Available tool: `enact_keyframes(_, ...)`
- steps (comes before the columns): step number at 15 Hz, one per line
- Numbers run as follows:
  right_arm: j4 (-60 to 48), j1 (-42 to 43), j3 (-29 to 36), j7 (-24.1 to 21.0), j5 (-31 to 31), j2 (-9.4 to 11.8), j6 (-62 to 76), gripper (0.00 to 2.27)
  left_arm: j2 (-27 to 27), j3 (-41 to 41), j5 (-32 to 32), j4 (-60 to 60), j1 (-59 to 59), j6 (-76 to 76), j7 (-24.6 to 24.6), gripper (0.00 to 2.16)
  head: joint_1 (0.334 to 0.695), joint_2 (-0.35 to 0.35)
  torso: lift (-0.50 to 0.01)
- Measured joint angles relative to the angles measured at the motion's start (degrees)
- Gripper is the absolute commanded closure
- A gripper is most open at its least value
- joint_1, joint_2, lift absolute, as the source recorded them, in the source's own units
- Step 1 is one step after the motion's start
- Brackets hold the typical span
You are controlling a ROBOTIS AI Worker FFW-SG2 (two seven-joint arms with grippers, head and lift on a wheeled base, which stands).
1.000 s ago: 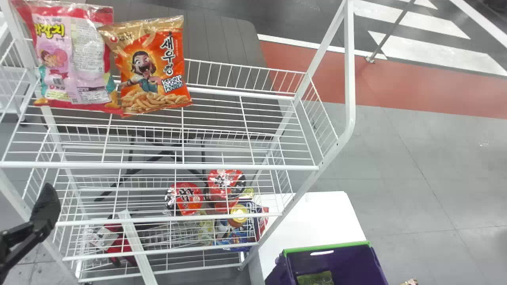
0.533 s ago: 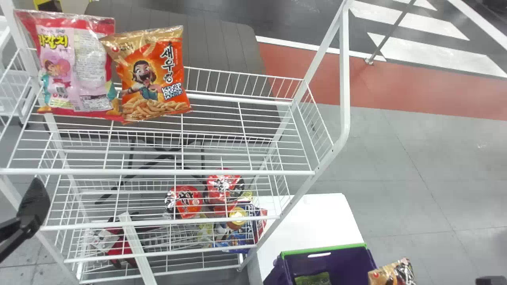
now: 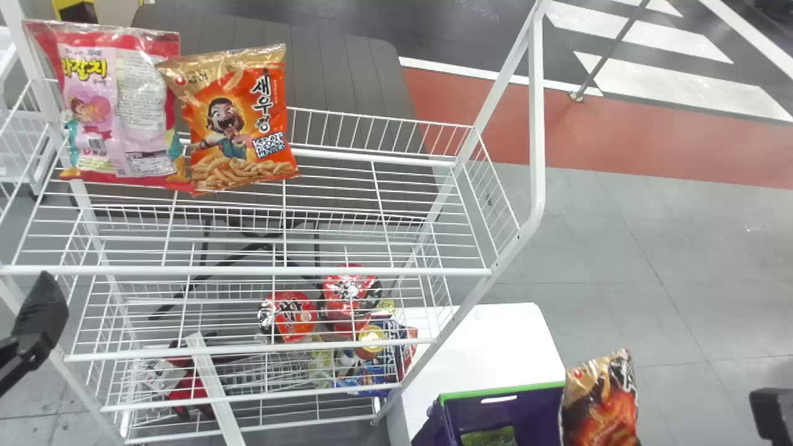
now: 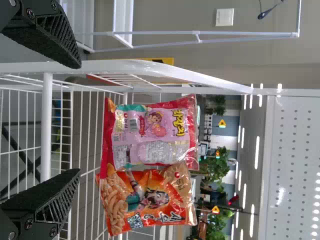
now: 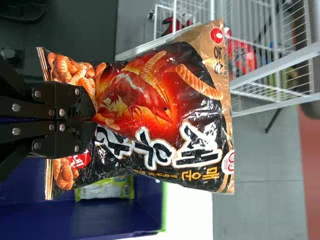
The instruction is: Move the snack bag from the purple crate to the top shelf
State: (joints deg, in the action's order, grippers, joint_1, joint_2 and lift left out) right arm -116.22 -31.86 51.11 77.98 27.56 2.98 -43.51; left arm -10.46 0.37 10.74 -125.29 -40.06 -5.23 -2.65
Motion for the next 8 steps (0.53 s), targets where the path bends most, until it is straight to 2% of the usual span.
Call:
enact_keyframes(4, -11.64, 3.1, -0.63, 0.16, -2.16, -2.61, -7.7, 1.48, 0.0, -0.1, -0.09, 0.04, -0.13, -0.08, 0.01, 0.07, 0.695, -0.35, 0.009)
enact_keyframes(8, -22.87, 7.41, -2.36, 0.15, -5.23, -2.97, -20.0, 1.48, -0.09, -0.17, -0.19, 0.12, -0.2, -0.43, 0.69, 0.07, 0.695, -0.35, 0.009)
